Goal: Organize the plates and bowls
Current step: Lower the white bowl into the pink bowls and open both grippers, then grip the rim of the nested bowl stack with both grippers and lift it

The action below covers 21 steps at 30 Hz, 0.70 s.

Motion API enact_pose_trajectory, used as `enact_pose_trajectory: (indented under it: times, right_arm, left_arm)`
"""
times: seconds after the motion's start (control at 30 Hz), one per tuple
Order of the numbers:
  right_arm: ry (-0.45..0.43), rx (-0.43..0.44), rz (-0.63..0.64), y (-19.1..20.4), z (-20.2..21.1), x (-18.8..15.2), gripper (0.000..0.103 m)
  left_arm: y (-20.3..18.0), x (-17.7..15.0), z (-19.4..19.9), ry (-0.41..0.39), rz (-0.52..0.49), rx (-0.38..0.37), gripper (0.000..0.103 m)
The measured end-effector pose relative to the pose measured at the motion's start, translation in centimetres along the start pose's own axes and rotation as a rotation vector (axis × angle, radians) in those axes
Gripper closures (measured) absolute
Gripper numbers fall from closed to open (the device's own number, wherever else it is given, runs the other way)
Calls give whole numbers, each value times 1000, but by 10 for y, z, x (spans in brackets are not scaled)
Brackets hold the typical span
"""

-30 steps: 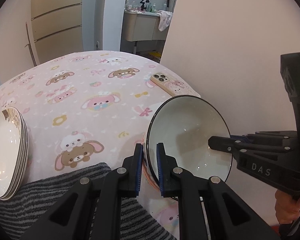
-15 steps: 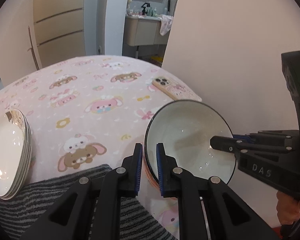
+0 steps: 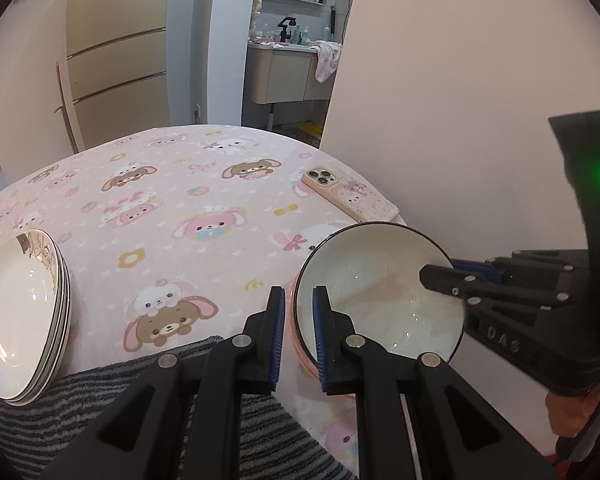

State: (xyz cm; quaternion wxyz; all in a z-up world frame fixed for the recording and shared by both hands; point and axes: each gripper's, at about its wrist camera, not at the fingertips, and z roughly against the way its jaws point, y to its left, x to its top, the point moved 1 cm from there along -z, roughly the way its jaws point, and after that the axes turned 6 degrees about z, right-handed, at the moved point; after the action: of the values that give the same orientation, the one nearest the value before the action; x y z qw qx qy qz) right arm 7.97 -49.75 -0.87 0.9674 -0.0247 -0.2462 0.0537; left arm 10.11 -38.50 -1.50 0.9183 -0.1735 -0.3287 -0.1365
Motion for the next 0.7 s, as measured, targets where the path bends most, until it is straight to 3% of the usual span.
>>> enact_pose_trajectory:
  times: [0.03,0.07,0.1,0.17,0.27,0.37,0.43,0.57,0.7]
  right_arm:
    - [-2,6,-3,0,1,0,92]
    - [-4,17,-9,-1,3,1,91]
    - [-3,28,-16,-3,5,1,89]
    - [2,38,-22,-4,8,2,72]
    - [0,44,-7,-2,13,4,62]
    - [-17,56,-10,-4,21,6,46]
    - [-35,76,-31,-9,26,7,40]
    - [-65,104,-63,-16,33,6,37]
    - [-43,155,-118,-25,25,2,35]
  left_arm:
    - [0,0,1,-3,1,-4,81]
    - [1,0,3,-10,4,-9,69]
    - [1,1,5,-20,9,-16,50]
    - [1,2,13,-65,13,-29,31]
    - [-1,5,24,-99,4,-47,28]
    - [0,8,34,-127,13,-91,16]
    - [-1,9,41,-165,-3,-106,16]
    - [-2,10,46,-192,-32,-88,16]
    - [10,11,33,-155,37,-107,9]
